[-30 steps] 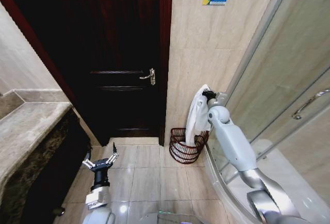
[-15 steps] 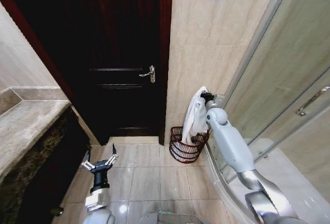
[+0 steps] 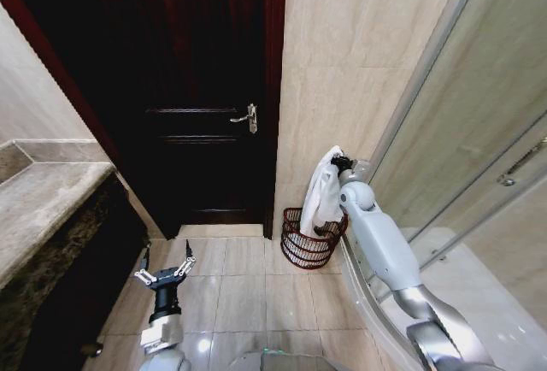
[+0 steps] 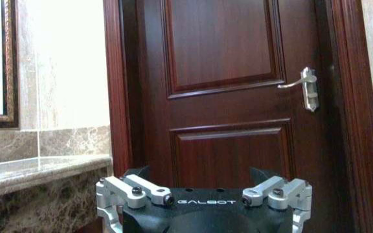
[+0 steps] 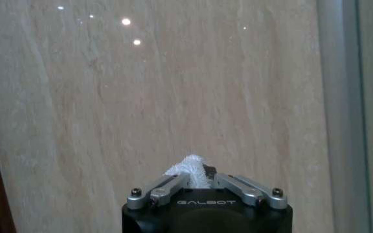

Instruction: Discard the used towel into the hamper.

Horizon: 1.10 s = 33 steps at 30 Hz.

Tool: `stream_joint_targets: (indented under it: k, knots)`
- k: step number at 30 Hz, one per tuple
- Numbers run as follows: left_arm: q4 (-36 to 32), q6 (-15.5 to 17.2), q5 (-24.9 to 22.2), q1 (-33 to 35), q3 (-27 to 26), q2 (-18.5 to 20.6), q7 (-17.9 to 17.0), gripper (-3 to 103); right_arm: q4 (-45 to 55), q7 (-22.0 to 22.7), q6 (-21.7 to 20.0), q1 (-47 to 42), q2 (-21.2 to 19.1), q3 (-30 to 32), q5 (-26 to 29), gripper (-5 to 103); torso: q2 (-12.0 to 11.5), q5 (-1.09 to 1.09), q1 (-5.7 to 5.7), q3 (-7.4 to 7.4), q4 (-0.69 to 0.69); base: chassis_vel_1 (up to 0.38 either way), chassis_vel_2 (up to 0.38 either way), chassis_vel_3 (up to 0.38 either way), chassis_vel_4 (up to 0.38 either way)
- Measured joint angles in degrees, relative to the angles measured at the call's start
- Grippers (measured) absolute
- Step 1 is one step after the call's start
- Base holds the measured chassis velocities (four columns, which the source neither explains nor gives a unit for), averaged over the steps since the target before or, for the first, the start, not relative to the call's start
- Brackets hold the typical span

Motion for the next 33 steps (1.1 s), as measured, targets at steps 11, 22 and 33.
stream_joint_targets:
  k: [11,22,33]
  knots:
    - [0.7,-0.6,0.2,-0.1,0.5,-0.2,0.0,100,2.9,-0.9,0.7,-4.7,0.2,2.4,-1.3,1,-3.3,-0.01,-1.43,-1.88,0.0,0.0,0.0,0.0,0.0]
    - [1.4,-1.6,-0.2,0.1,0.1,-0.2,0.0,100,6.8,-1.5,0.7,-9.6,0.6,4.3,-4.0,1,-6.1,-0.01,-2.69,-3.39,0.0,-0.014,0.02,0.021,-0.021]
    - [1.8,-2.4,-0.8,0.5,-0.1,-0.1,0.0,100,12.3,-1.1,1.2,-16.9,1.7,5.5,-6.3,1,-8.9,0.0,-3.91,-4.99,0.01,-0.067,0.075,0.076,-0.082]
